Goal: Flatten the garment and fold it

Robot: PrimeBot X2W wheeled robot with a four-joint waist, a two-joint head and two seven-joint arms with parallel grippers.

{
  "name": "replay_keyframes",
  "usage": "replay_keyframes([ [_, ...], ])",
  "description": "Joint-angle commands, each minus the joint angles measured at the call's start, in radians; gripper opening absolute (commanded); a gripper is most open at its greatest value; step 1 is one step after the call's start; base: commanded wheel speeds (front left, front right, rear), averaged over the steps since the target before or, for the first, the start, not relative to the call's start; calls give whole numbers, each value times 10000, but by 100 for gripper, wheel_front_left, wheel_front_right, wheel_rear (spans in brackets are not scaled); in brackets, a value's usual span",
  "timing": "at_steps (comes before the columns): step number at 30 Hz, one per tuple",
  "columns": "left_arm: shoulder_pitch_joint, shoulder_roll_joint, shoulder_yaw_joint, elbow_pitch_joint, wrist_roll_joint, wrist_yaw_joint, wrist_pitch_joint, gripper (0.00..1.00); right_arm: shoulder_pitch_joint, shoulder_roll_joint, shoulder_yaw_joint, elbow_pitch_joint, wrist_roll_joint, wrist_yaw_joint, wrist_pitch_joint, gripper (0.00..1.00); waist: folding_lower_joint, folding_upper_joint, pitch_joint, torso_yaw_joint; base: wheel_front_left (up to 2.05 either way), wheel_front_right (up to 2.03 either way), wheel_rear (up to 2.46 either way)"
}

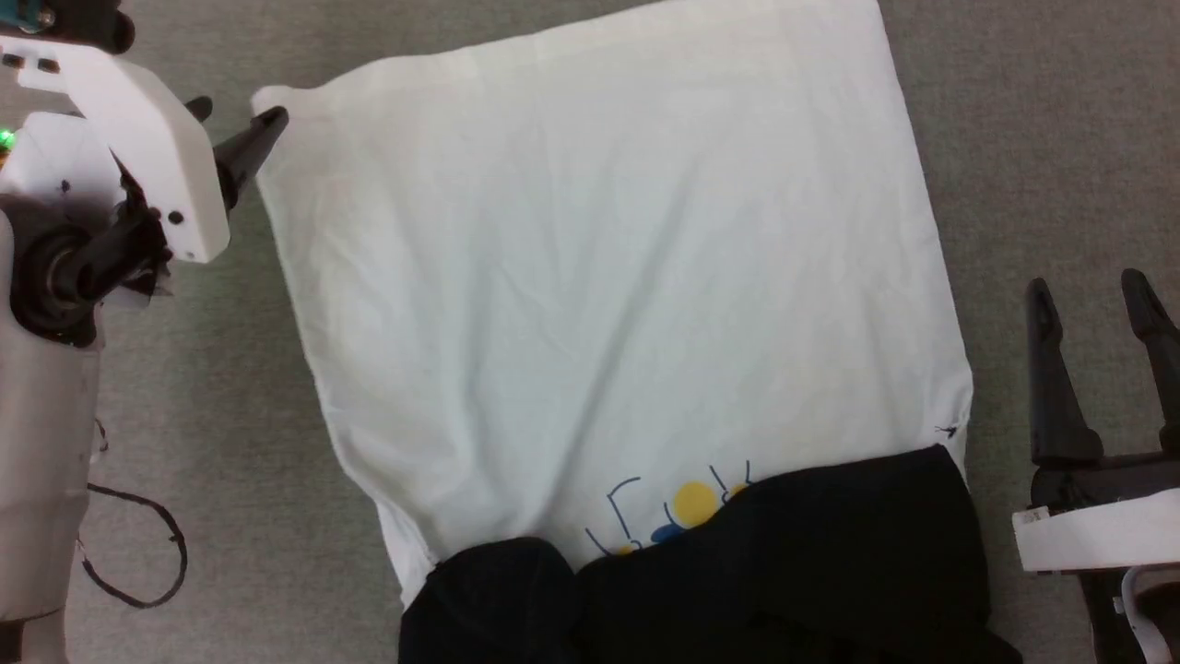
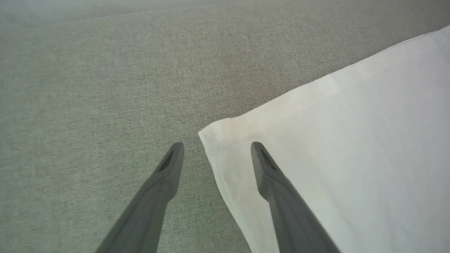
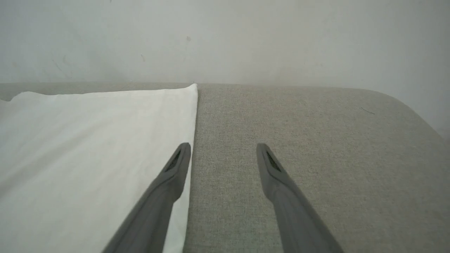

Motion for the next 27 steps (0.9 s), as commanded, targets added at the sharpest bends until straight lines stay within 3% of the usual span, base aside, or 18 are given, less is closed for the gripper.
replay_keyframes([
  [1, -82, 21, 37, 51, -118, 91, 43, 100, -167, 18, 24, 23, -8, -9, -58, 100, -2, 0, 317, -306, 0, 0, 0],
  [6, 161, 34, -79, 225, -275, 172, 480, 100, -217, 18, 34, 113, -2, -9, -95, 100, -2, 0, 450, -425, 0, 0, 0],
  [7, 229, 79, -140, 262, -257, 158, 555, 91, -234, 18, 41, 125, -8, -9, -96, 100, -2, 0, 465, -445, 0, 0, 0],
  [8, 296, 116, -185, 258, -210, 152, 551, 11, -256, 18, 50, 135, -16, -9, -90, 100, -2, 0, 471, -463, 0, 0, 0],
  [9, 360, 130, -199, 245, -175, 160, 499, 0, -281, 18, 61, 143, -38, -9, -77, 100, -2, 0, 465, -477, 0, 0, 0],
  [15, 596, -18, -75, 343, 69, 135, -813, 0, -652, 18, 270, -20, -125, -9, 173, 100, -2, 0, -1, -348, 0, 0, 0],
  [19, 853, -283, -136, 411, 15, 52, -1474, 0, -1874, -19, 556, -647, 21, -9, 859, 100, -2, 0, -540, -155, 0, 0, 0],
  [21, 931, -408, -181, 392, -31, 31, -1645, 0, -2942, -422, 705, -998, -16, -9, 1409, 100, -2, 0, -680, -32, 0, 0, 0],
  [23, 940, -517, -223, 327, -71, 26, -1739, 0, -4193, -1232, 1028, -1119, -83, -9, 2036, 100, -2, 0, -734, 112, 0, 0, 0],
  [27, 843, -714, -256, 118, -153, 122, -1768, 0, -6520, -1907, 1306, -149, 539, -9, 3664, 100, -2, 0, -560, 361, 0, 0, 0],
])
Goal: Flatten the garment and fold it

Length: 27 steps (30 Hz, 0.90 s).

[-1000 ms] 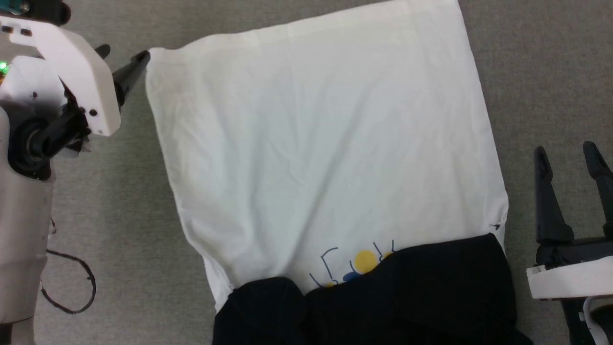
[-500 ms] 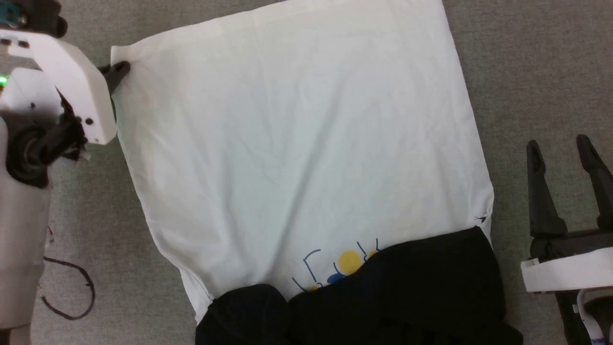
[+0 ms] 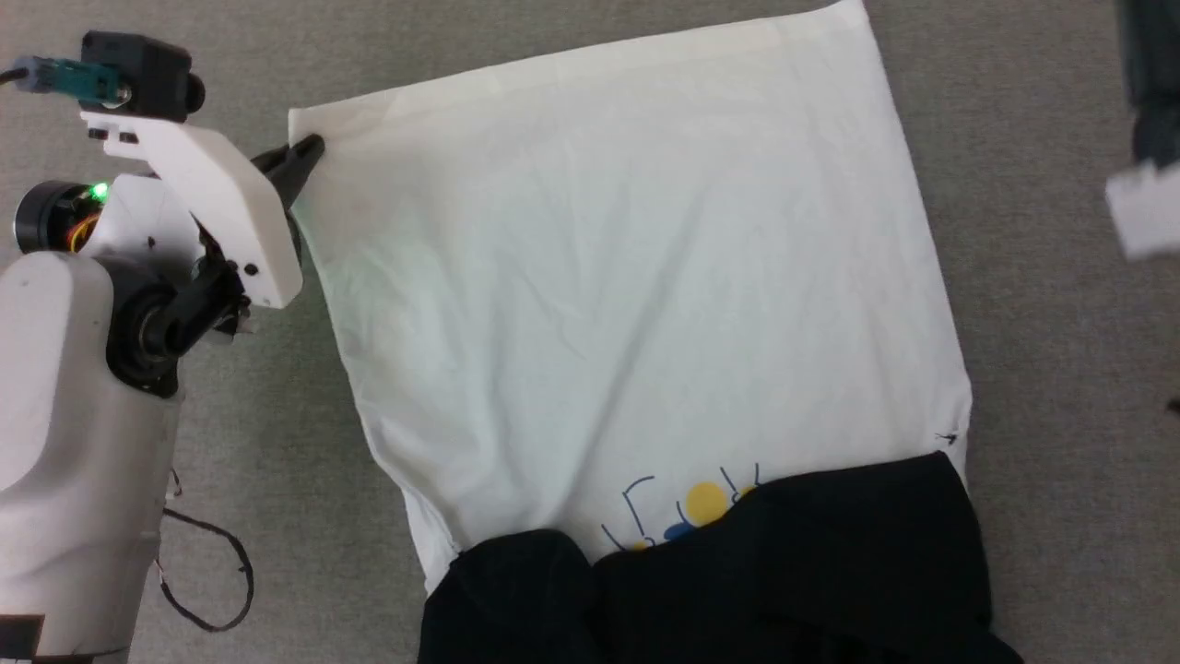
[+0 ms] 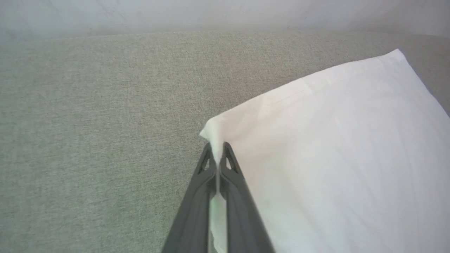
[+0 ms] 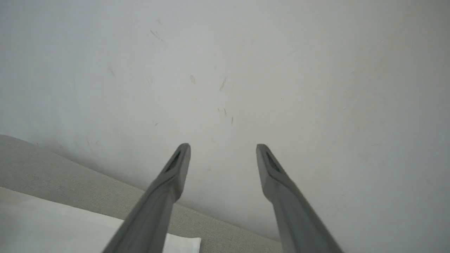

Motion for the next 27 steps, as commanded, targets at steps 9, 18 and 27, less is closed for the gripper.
replay_keyframes([
  [9, -370, -418, -275, -487, -78, 85, 8, 0, -2440, 233, -471, 4269, 18, -11, 2789, 100, 1, 0, 867, 708, 0, 0, 0],
  [18, -721, -770, -573, -700, -42, 148, 11, 0, -2698, 341, -522, 5703, -337, -11, 3931, 100, 1, 0, 1572, 1176, 0, 0, 0],
  [27, -931, -880, -680, -689, -69, 149, -45, 0, -2760, 462, -417, 6046, -507, -11, 3780, 100, 1, 0, 2009, 1393, 0, 0, 0],
])
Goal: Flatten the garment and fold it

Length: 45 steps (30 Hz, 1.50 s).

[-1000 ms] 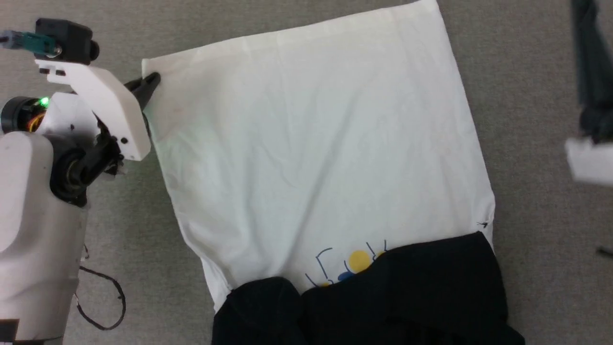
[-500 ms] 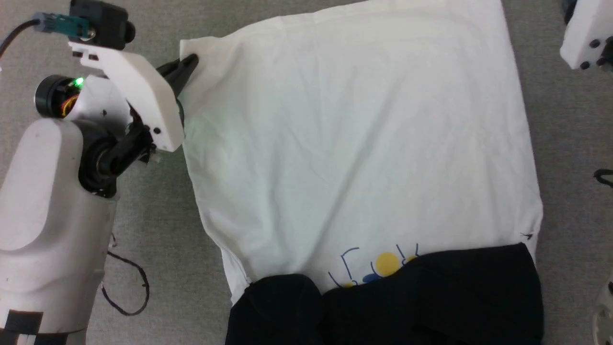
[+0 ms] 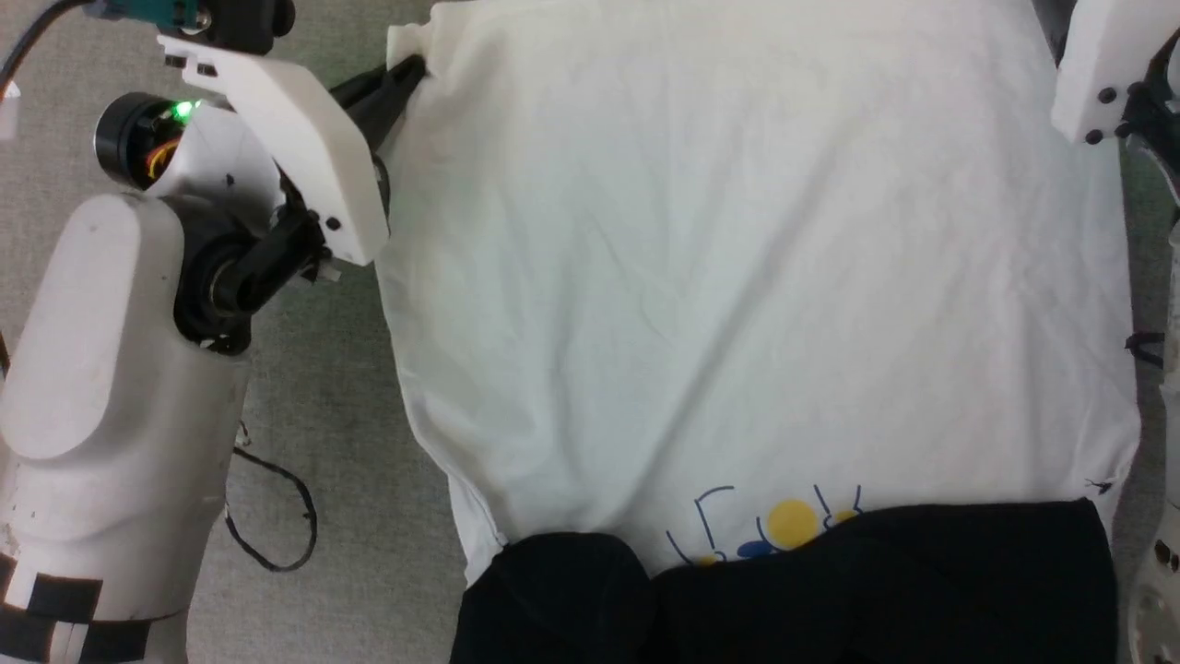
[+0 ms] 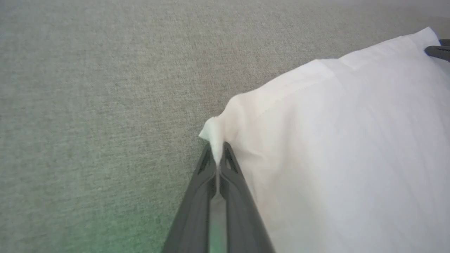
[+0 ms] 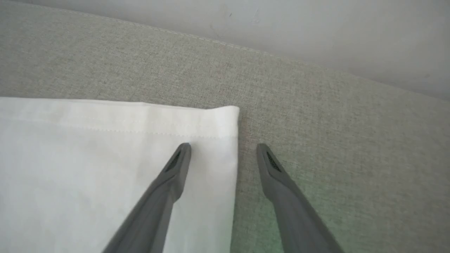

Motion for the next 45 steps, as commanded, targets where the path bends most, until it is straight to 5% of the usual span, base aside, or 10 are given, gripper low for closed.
replay_keyframes([
  [1, -54, -19, -66, 87, -42, 77, 0, 0, -193, 71, -11, 66, -64, -9, -129, 100, -1, 0, 106, 108, 0, 0, 0],
  [5, -70, -58, -92, 132, -74, 83, -41, 0, -191, 187, -53, 288, -189, -9, -270, 100, -1, 0, 166, 152, 0, 0, 0],
  [6, -74, -62, -98, 144, -79, 81, -55, 0, -197, 209, -73, 339, -216, -9, -286, 49, -1, 0, 177, 155, 0, 0, 0],
  [8, -87, -60, -97, 170, -95, 75, -86, 0, -235, 283, -234, 396, -345, -9, -388, 0, -1, 0, 190, 143, 0, 0, 0],
  [22, -1013, 74, 686, 545, 818, 62, -3401, 0, -680, -170, -764, 68, -227, -9, -2303, 0, -1, 0, -796, -389, 0, 0, 0],
  [32, -1045, 271, 443, 991, 937, -225, -4324, 0, -170, -565, -662, -143, 372, -9, -2953, 0, -1, 0, -1853, -694, 0, 0, 0],
  [40, 1188, 859, -66, -355, 1069, -366, -5302, 0, 2356, -750, -558, -1581, 1580, -9, -3355, 0, -1, 0, -3258, -750, 0, 0, 0],
  [45, 3839, 1273, 105, -2231, 1151, 151, -5743, 0, 4838, -467, -965, -2993, 2241, -9, -3432, 0, -1, 0, -4081, -778, 0, 0, 0],
])
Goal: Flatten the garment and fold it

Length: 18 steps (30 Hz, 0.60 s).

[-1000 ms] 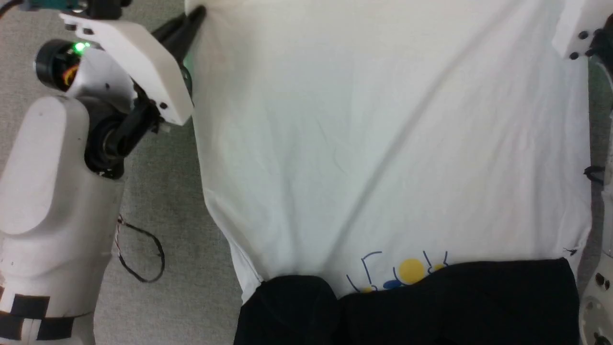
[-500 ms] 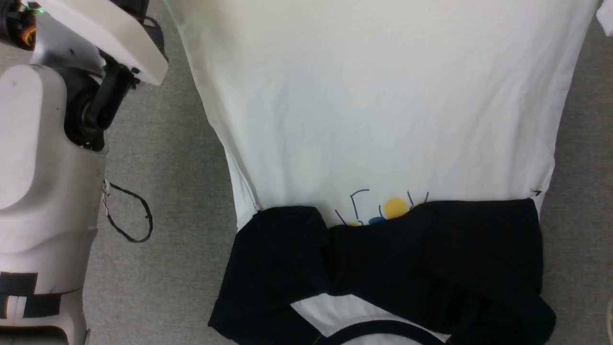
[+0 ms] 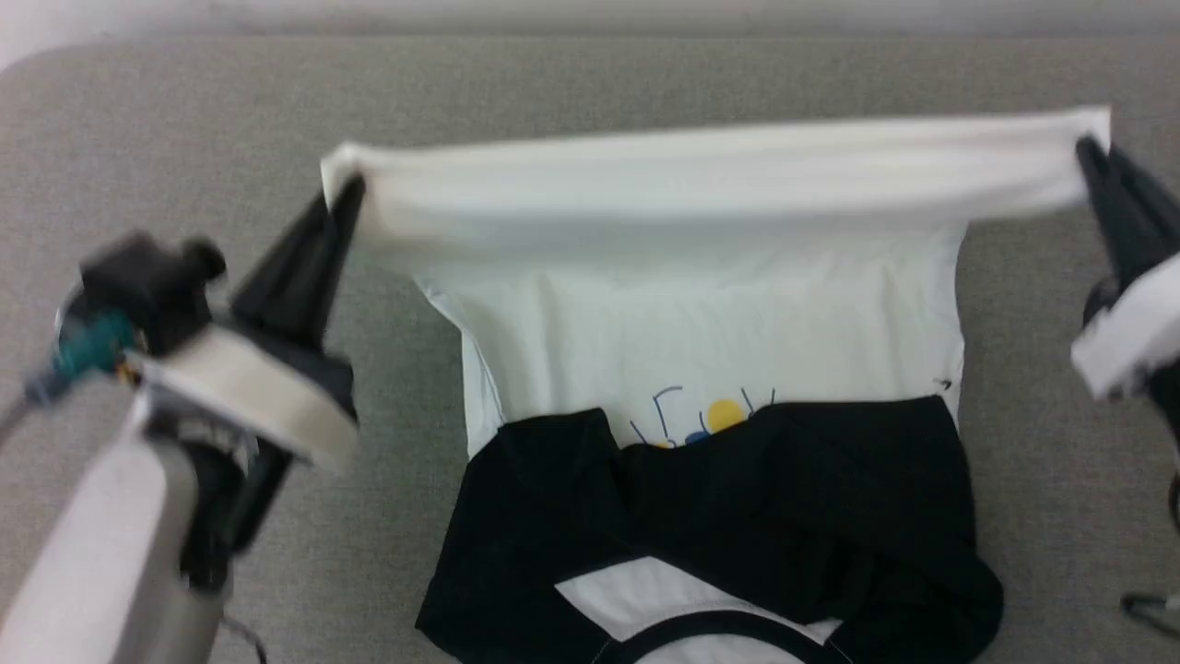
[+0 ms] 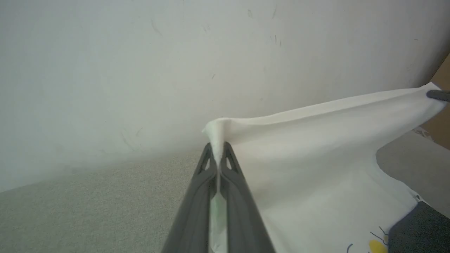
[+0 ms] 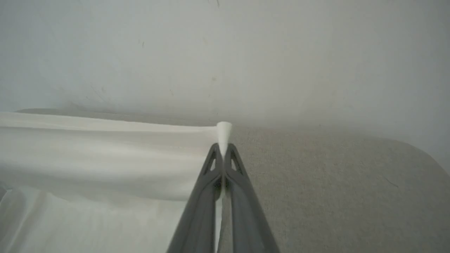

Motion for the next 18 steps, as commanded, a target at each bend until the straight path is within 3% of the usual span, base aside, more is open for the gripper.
replay_keyframes([
  [1, 608, 136, 46, -402, 131, 178, -119, 0, 504, 86, -137, -246, 130, -21, -44, 0, 2, 0, -852, -64, 0, 0, 0],
  [3, 1760, 405, -86, -1255, 510, 391, -264, 0, 1522, 326, -321, -784, 386, -21, -34, 0, 2, 0, -1077, -46, 0, 0, 0],
  [9, 4743, 438, -478, -2802, 645, 1006, -534, 0, 4444, 820, -433, -2015, 989, -21, -122, 0, 2, 0, -1611, 25, 0, 0, 0],
  [18, 7329, 440, -609, -3291, 67, 1398, -804, 0, 7473, 1545, -836, -2668, 1304, -21, -289, 0, 2, 0, -2064, 71, 0, 0, 0],
])
